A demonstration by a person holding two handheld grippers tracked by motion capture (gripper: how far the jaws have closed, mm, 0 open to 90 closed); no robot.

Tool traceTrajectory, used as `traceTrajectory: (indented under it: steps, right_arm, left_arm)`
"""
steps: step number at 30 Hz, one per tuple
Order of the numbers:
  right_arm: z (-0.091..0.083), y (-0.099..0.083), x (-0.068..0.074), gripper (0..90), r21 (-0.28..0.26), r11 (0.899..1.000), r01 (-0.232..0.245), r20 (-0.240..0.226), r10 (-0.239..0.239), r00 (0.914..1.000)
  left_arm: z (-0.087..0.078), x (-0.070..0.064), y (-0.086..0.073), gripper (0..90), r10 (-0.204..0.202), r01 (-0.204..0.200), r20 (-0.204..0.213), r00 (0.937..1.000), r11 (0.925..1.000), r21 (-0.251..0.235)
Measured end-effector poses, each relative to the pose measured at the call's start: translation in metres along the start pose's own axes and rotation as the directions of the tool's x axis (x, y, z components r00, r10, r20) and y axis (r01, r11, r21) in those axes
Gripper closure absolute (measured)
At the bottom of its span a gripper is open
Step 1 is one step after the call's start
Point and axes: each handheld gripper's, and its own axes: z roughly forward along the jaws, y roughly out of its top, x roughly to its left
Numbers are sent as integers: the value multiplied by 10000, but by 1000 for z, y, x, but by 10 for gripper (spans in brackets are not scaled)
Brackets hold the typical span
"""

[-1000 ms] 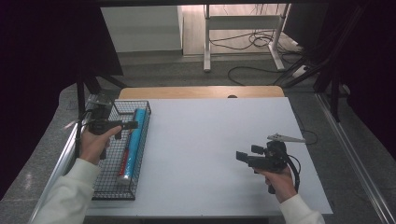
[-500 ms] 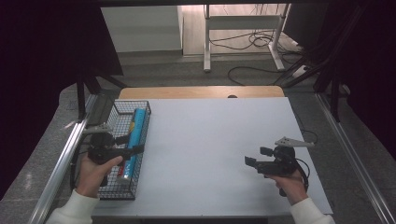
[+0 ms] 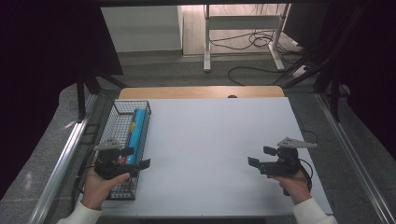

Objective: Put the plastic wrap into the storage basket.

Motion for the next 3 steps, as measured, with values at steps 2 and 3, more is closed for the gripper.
traceTrajectory:
  steps: [2,3]
  right_arm:
    - [-1,0,0,111,-9,10000,-16,5,16,10000]
    - [-1,0,-1,109,-13,10000,12,16,-12,10000]
  left_arm:
    - [0,0,0,133,38,-38,-74,10000,10000,-9]
    - [0,-1,-1,133,61,-62,-153,9999,10000,-15]
